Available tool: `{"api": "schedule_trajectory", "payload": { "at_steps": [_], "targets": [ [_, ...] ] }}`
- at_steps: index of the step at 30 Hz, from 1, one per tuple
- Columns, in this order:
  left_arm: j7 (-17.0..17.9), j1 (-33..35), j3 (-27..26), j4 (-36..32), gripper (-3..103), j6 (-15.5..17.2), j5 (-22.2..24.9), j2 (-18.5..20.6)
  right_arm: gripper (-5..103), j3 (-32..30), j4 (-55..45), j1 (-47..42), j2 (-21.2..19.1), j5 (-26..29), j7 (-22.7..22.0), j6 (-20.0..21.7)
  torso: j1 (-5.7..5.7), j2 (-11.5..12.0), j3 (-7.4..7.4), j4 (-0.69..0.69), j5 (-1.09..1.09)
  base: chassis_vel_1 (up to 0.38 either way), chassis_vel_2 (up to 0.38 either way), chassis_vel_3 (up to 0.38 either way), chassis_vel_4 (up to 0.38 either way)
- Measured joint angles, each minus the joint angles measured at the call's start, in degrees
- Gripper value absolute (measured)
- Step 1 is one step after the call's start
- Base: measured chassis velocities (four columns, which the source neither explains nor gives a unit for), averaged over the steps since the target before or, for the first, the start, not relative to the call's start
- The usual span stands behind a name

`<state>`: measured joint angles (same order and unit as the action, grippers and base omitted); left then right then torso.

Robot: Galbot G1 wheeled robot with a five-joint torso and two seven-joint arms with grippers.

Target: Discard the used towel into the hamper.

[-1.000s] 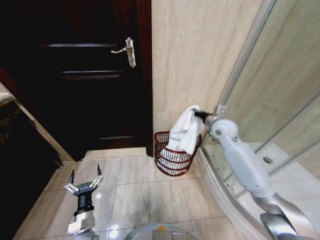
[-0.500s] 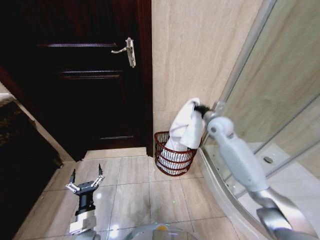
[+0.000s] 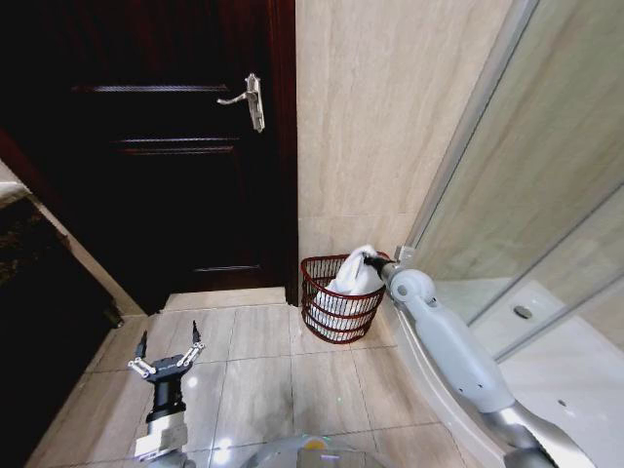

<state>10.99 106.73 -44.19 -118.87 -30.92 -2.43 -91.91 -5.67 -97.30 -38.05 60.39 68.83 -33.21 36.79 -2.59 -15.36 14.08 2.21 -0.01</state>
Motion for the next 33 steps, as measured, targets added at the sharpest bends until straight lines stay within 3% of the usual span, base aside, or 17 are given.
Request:
{"api": "schedule_trajectory", "payload": {
  "at_steps": [2, 5, 14, 21, 33],
  "targets": [
    [0.0, -0.1, -0.1, 0.2, 100, 0.0, 0.0, 0.1, 5, 0.0, 1.2, 1.8, 0.0, 6.9, -2.6, 3.6, 0.0, 0.0, 0.0, 0.0, -0.01, 0.0, 0.0, 0.0, 0.0],
    [0.1, -0.2, -0.1, 0.3, 100, -0.1, 0.0, 0.2, 5, 0.7, 2.9, 3.0, 0.3, 10.6, -3.8, 5.0, 0.0, 0.0, 0.0, 0.0, 0.0, 0.0, 0.0, 0.0, 0.0],
    [0.3, -0.2, -0.5, 0.8, 100, -0.1, 1.4, 0.3, 5, 11.2, 9.8, 9.5, -0.3, 13.1, -5.2, 5.3, -0.01, 0.0, 0.01, 0.0, 0.01, 0.0, 0.0, 0.0, 0.0],
    [-0.9, -0.2, -2.4, 0.7, 100, 1.8, 3.2, -0.2, 5, 18.7, 17.2, 16.9, 2.8, 16.5, -8.1, 5.2, -0.01, 0.0, 0.02, 0.01, -0.01, 0.0, 0.0, 0.0, 0.0],
    [-4.4, -1.2, -4.9, -0.6, 100, 6.0, 4.1, -0.2, 5, 18.6, 26.0, 17.9, 6.3, 16.7, -7.9, 4.9, -0.01, 0.0, 0.02, 0.0, 0.01, 0.0, 0.0, 0.0, 0.0]
  ]
}}
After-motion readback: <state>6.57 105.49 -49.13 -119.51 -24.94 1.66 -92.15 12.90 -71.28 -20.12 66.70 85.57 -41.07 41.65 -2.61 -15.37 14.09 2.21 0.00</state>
